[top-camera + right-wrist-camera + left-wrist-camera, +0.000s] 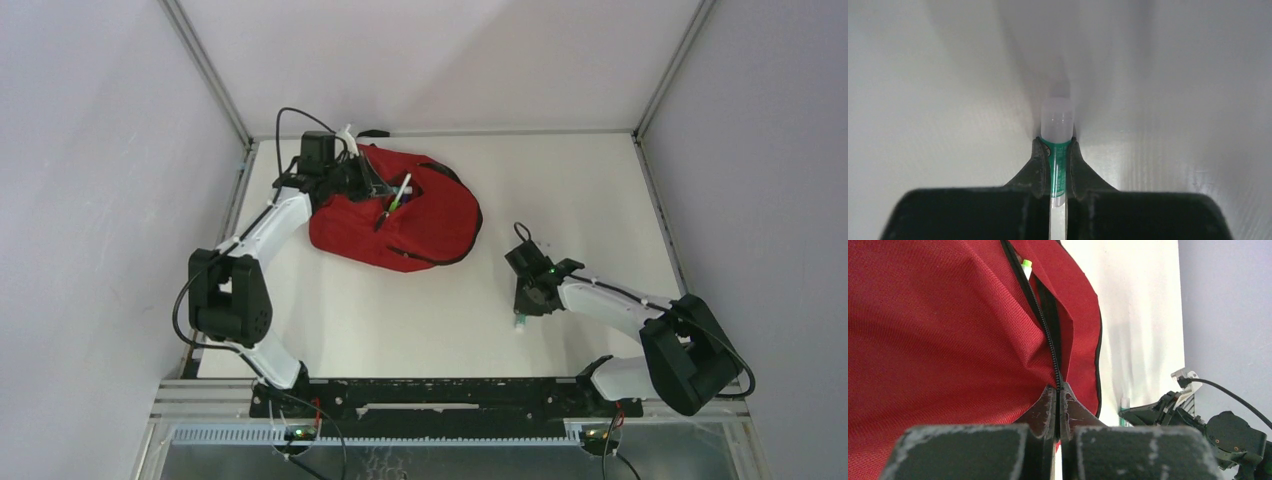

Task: Pack the student bag
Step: Pick up the stationery from the center of the board, then place the stationery in the student bag.

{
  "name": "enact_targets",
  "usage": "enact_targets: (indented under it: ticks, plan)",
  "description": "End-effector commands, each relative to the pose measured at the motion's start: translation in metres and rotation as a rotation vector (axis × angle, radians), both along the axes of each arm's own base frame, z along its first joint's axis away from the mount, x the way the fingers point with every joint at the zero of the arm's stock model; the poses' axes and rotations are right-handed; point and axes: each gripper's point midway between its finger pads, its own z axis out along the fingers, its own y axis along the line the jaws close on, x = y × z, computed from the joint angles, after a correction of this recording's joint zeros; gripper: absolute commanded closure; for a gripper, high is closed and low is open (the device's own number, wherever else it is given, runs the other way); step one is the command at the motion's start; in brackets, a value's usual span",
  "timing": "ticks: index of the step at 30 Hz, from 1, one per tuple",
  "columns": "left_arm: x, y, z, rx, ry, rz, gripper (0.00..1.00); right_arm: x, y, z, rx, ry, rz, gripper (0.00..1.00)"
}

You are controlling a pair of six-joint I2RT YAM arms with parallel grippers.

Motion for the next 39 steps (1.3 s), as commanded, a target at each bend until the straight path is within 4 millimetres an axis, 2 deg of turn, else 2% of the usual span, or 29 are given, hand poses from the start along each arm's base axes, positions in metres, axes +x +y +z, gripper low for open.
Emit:
enact_targets:
  ticks: [1, 4, 8, 11, 14, 15, 18, 21, 24, 27, 28, 32, 35, 37, 38, 39]
  plan:
    - [-0.014, -0.003, 0.020, -0.020, -0.049, -0.019, 1.00, 0.015, 0.038, 0.023, 0.151, -0.078, 0.042, 1.00]
    - [-0.020, -0.001, 0.012, -0.020, -0.017, 0.003, 1.00, 0.037, 0.073, 0.062, 0.308, -0.166, 0.068, 1.00]
    - [-0.024, 0.001, 0.006, -0.012, -0.008, 0.003, 1.00, 0.079, 0.116, 0.129, 0.483, -0.324, 0.102, 1.00]
    - [-0.026, 0.000, 0.008, -0.015, -0.010, -0.002, 1.00, 0.107, 0.147, 0.166, 0.584, -0.378, 0.128, 1.00]
    - [-0.028, -0.001, 0.012, -0.022, -0.020, -0.012, 1.00, 0.138, 0.176, 0.187, 0.652, -0.399, 0.135, 1.00]
    - [-0.029, -0.001, 0.013, -0.024, -0.023, -0.018, 1.00, 0.149, 0.187, 0.186, 0.674, -0.389, 0.138, 1.00]
    - [-0.032, 0.000, 0.013, -0.025, -0.021, -0.019, 1.00, 0.178, 0.220, 0.204, 0.759, -0.402, 0.148, 1.00]
    - [-0.037, -0.002, 0.010, -0.030, -0.011, -0.032, 1.00, 0.206, 0.247, 0.209, 0.802, -0.398, 0.138, 1.00]
    - [-0.040, 0.000, 0.009, -0.018, -0.017, -0.029, 1.00, 0.224, 0.270, 0.192, 0.828, -0.340, 0.119, 1.00]
    - [-0.042, 0.002, 0.013, -0.010, -0.026, -0.027, 1.00, 0.232, 0.289, 0.174, 0.850, -0.299, 0.099, 1.00]
    - [-0.042, 0.002, 0.014, -0.009, -0.026, -0.028, 1.00, 0.233, 0.294, 0.162, 0.845, -0.273, 0.085, 1.00]
    - [-0.043, 0.003, 0.017, -0.004, -0.032, -0.026, 1.00, 0.234, 0.306, 0.139, 0.841, -0.217, 0.072, 0.98]
    - [-0.042, 0.005, 0.015, 0.003, -0.029, -0.018, 1.00, 0.232, 0.308, 0.134, 0.816, -0.203, 0.100, 0.64]
    - [-0.041, 0.005, 0.013, 0.006, -0.027, -0.015, 0.99, 0.228, 0.303, 0.138, 0.793, -0.217, 0.118, 0.48]
    - [-0.041, 0.005, 0.012, 0.010, -0.024, -0.016, 0.91, 0.225, 0.298, 0.141, 0.782, -0.231, 0.120, 0.44]
    - [-0.041, 0.005, 0.012, 0.012, -0.023, -0.016, 0.75, 0.222, 0.293, 0.146, 0.771, -0.250, 0.123, 0.41]
